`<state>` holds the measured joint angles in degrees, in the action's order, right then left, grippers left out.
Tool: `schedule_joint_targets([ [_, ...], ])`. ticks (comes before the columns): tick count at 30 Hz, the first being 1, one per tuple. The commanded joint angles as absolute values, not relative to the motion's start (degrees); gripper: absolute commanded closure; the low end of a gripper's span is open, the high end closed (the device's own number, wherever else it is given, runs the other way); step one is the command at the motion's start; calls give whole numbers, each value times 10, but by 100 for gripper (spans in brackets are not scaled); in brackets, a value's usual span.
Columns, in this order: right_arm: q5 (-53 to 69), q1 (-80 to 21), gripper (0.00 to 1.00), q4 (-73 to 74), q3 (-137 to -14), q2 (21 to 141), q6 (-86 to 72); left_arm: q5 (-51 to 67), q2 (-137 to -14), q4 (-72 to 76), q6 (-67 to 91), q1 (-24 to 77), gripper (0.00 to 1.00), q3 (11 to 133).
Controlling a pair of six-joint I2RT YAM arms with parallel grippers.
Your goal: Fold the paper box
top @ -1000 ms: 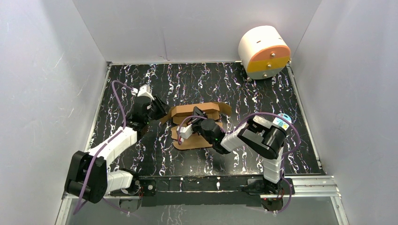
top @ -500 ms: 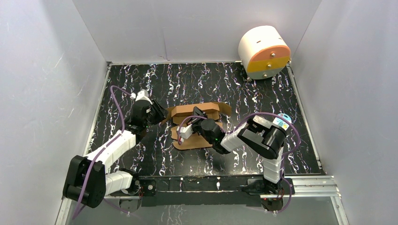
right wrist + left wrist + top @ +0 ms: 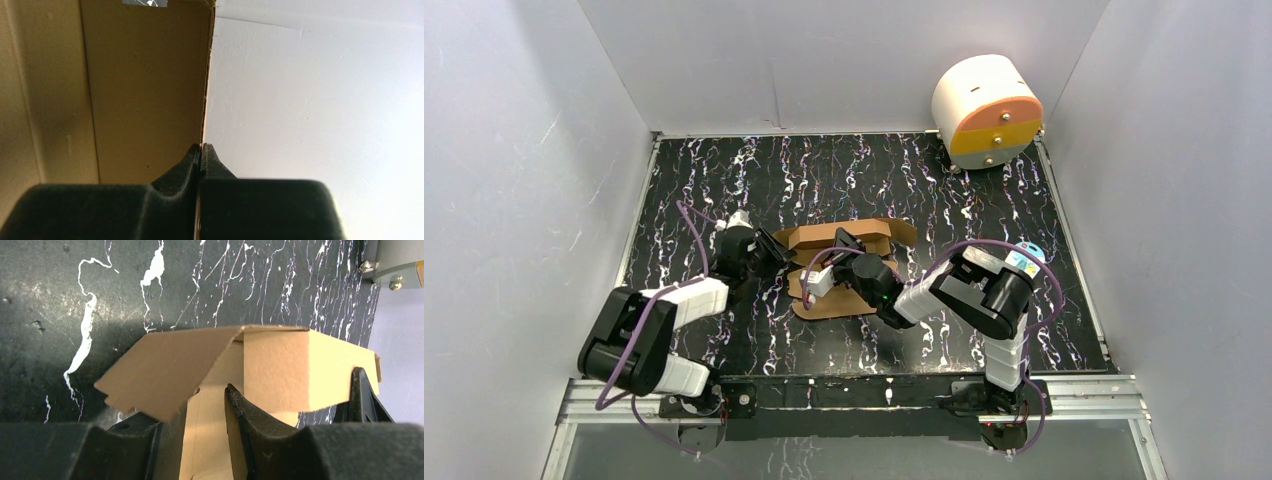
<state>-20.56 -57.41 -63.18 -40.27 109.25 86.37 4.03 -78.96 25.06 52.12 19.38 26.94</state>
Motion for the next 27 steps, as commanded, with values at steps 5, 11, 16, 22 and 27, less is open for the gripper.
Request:
schedule_joint_targets([
  [5,-188,-577,100,-660,-409,1096,859,43,-859,354,530,198,69,284],
  [11,-187,-577,100,-663,-410,1100,858,62,-861,379,521,225,72,290],
  [16,-187,-577,100,-666,-411,1104,856,50,-845,390,503,256,73,292],
  [22,-188,-577,100,-665,-411,1103,857,55,-860,407,487,269,73,293],
  [27,-190,-577,100,-667,-410,1104,858,47,-860,405,486,269,73,282],
])
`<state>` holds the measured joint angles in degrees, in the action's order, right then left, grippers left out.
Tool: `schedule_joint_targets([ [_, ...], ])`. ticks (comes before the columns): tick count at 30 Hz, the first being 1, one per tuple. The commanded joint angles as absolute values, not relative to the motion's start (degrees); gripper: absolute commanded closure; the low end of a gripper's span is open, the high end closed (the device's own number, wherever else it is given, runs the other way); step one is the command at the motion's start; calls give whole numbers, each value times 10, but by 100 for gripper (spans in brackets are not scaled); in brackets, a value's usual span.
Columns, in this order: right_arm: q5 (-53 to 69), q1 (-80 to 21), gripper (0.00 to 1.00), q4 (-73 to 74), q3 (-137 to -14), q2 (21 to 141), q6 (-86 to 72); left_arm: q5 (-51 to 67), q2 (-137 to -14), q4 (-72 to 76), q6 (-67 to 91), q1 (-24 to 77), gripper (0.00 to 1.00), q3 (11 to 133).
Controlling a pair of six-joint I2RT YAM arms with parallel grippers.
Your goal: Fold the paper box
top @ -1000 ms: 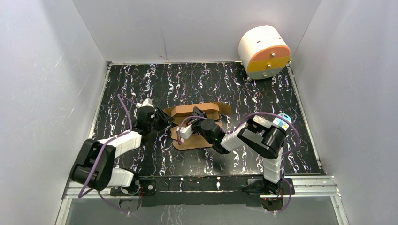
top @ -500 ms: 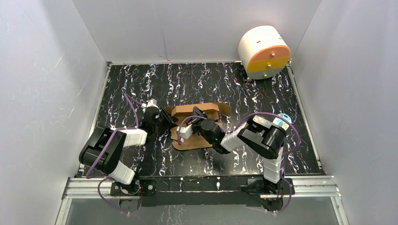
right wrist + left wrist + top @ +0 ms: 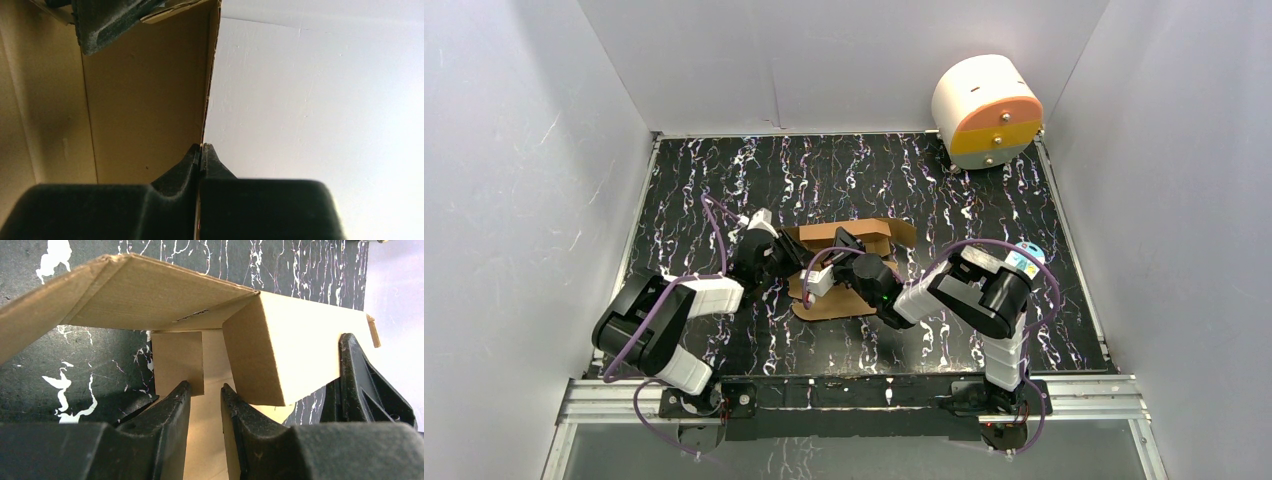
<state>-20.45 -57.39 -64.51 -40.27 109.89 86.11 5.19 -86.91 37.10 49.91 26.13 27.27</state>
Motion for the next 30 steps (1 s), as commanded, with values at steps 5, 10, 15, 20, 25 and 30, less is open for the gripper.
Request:
schedule_joint_targets([
  [5,-191,-577,100,-670,-408,1105,858,16,-812,358,465,269,72,271],
  [10,-192,-577,100,-675,-408,1107,865,-26,-760,298,429,269,70,268],
  [15,-193,-577,100,-679,-407,1107,870,-56,-711,243,387,267,69,274],
  [20,-193,-577,100,-678,-407,1107,872,-96,-668,183,346,265,70,290],
  [25,-192,-577,100,-674,-406,1107,871,-143,-623,157,324,247,70,285],
  [30,-192,-577,100,-673,-409,1106,870,-219,-609,139,303,240,70,282],
])
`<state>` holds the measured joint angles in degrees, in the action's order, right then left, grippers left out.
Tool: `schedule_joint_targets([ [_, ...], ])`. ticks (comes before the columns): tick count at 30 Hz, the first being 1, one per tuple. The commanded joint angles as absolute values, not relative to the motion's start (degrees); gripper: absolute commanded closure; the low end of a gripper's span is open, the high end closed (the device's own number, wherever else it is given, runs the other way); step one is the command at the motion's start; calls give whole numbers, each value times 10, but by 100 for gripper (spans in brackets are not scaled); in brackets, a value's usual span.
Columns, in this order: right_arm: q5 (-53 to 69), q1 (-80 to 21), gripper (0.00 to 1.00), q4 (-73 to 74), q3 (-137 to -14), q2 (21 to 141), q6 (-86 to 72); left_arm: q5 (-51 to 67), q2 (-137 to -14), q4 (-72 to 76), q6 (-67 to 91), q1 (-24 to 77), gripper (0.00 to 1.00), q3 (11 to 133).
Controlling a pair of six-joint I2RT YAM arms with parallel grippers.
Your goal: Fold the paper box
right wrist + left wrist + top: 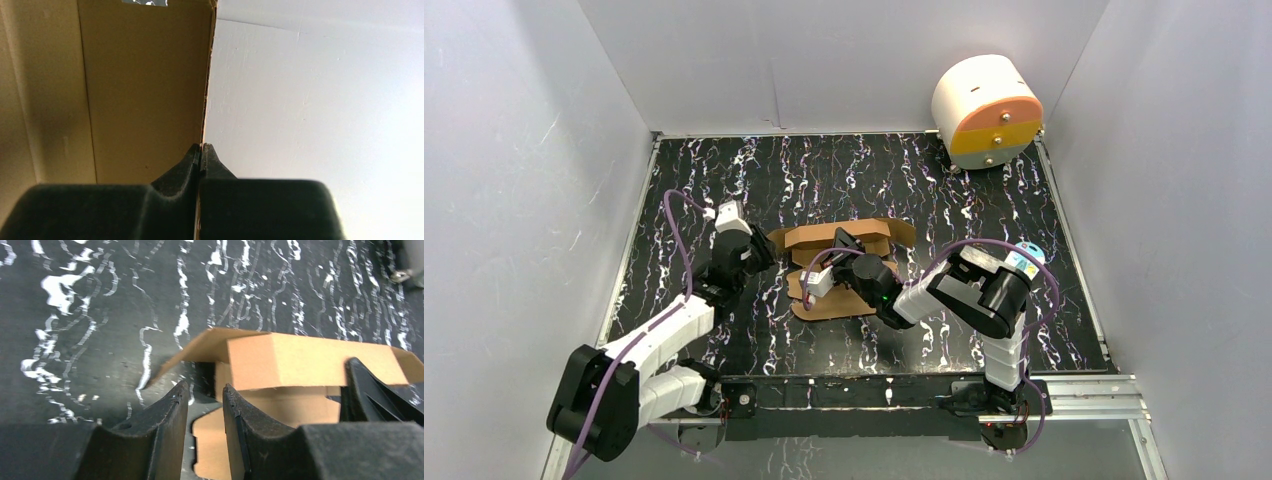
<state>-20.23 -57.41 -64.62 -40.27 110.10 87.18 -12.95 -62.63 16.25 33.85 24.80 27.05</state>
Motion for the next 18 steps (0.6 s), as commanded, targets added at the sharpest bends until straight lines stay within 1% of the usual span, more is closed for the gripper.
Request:
schedule_joint_targets([
  [1,-191,-577,100,-673,-408,1106,869,-230,-609,139,301,238,70,279],
  [7,-190,-577,100,-673,-409,1107,870,-232,-630,178,281,220,70,272],
  [15,-189,-577,100,-671,-409,1105,871,-164,-691,207,265,209,71,292],
  [18,-187,-577,100,-670,-409,1106,870,-150,-695,213,257,209,74,293],
])
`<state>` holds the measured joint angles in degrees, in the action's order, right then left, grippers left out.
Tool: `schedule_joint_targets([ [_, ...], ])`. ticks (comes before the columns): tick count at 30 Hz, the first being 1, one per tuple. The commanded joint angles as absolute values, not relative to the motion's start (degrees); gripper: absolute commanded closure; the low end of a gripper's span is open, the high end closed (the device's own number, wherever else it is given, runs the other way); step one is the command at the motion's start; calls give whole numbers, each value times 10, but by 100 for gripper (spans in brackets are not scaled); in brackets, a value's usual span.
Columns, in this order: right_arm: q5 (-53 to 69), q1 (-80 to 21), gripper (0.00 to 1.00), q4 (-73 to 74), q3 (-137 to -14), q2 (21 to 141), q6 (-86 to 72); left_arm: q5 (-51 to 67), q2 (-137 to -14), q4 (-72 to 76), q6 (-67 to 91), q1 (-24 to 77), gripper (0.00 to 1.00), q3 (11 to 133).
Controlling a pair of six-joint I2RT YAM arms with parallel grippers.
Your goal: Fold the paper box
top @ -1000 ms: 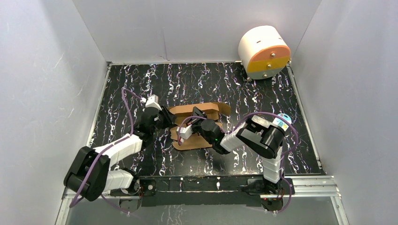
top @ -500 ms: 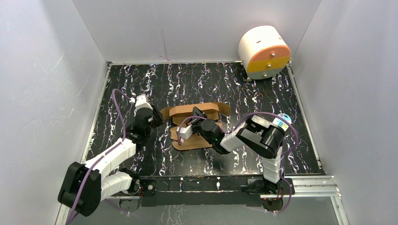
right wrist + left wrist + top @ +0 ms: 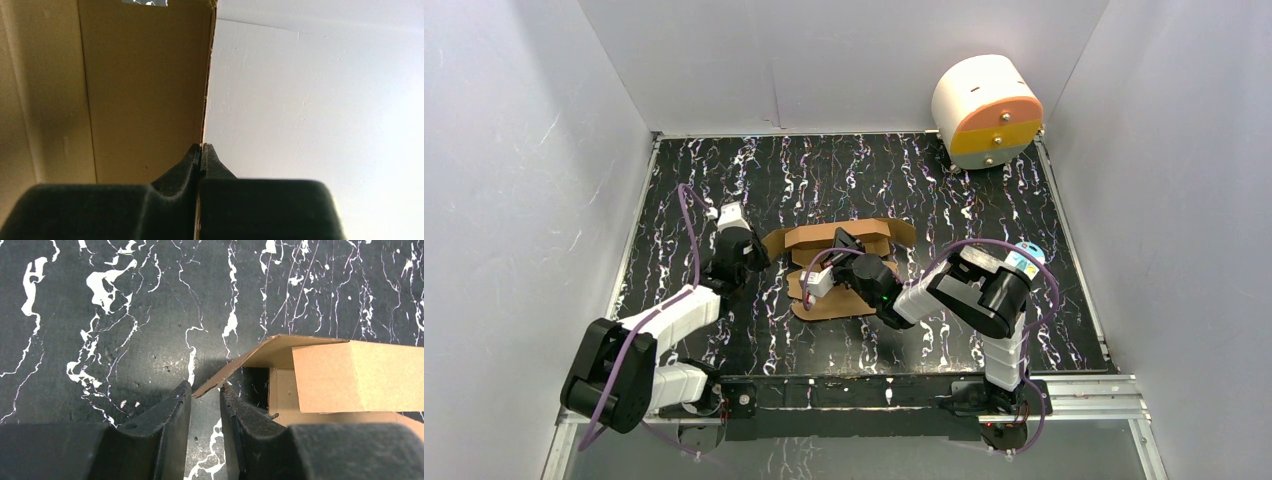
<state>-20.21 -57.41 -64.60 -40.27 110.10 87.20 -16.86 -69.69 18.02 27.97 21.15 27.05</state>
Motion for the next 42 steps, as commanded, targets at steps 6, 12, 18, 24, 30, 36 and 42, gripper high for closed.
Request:
schedule_joint_targets([
  [6,-189,-577,100,-671,-410,1108,871,-96,-695,227,235,209,88,295],
  [12,-190,-576,100,-671,-411,1107,872,-53,-689,206,243,210,100,308],
  [18,-192,-577,100,-677,-411,1109,874,-24,-669,161,302,217,100,315],
  [24,-198,-577,100,-686,-410,1112,877,-15,-681,151,335,238,100,307],
  [30,-202,-576,100,-699,-413,1116,882,-15,-669,135,351,247,100,317],
  [36,-200,-571,100,-701,-416,1116,884,26,-659,122,348,261,100,322],
  [42,-182,-562,100,-693,-415,1097,869,25,-663,97,331,275,100,328],
])
